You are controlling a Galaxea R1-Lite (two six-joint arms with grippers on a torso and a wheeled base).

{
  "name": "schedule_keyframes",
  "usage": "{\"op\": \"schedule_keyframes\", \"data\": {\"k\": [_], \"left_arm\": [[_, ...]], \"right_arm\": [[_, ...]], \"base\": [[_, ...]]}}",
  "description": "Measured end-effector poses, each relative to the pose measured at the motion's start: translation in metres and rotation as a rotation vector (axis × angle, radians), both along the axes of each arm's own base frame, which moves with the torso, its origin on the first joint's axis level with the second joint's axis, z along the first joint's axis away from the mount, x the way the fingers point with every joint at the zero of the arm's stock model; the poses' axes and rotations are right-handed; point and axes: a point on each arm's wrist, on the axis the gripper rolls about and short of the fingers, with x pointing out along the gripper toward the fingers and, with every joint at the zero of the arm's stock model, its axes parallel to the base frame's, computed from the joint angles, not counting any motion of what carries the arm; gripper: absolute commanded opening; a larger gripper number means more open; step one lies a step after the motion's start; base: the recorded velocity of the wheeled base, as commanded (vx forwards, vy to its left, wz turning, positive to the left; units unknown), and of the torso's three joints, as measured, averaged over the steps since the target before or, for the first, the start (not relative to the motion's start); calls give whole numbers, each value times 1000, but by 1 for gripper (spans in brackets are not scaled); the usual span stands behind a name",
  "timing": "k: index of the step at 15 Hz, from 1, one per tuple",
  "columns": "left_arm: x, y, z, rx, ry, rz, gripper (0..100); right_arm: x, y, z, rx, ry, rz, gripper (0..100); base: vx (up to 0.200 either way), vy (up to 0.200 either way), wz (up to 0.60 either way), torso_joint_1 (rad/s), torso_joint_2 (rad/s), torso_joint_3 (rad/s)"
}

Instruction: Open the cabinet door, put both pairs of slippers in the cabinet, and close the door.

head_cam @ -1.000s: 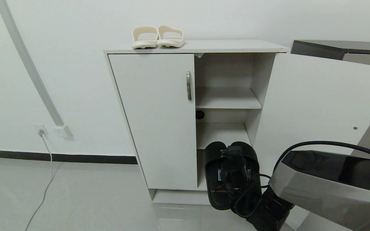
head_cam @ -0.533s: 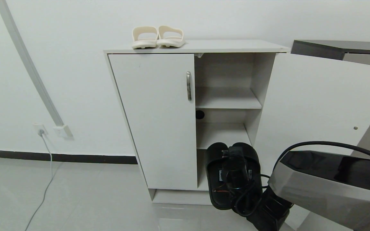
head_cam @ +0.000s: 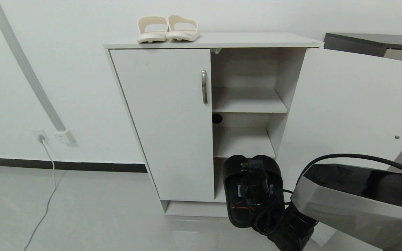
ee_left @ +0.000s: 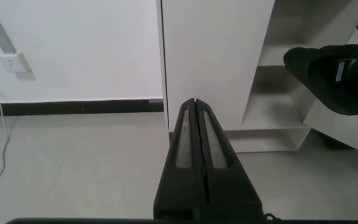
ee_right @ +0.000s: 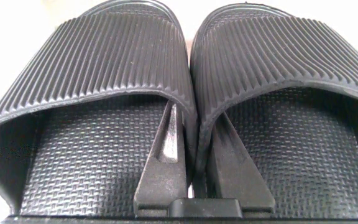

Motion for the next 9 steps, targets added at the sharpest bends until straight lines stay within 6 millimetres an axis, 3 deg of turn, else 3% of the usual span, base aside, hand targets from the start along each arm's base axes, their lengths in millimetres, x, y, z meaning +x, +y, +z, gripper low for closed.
{"op": "schedule_keyframes", "data": {"k": [6,9], "left_arm": [[0,0,0,3,0,0,0],[0,0,0,6,2,0,0]], "right_arm": [[3,0,-2,10,-8,-5,0],[5,2,7,51,-118,8,0]], "base": [[0,0,0,5,2,-194],[0,0,0,2,2,-159]]}}
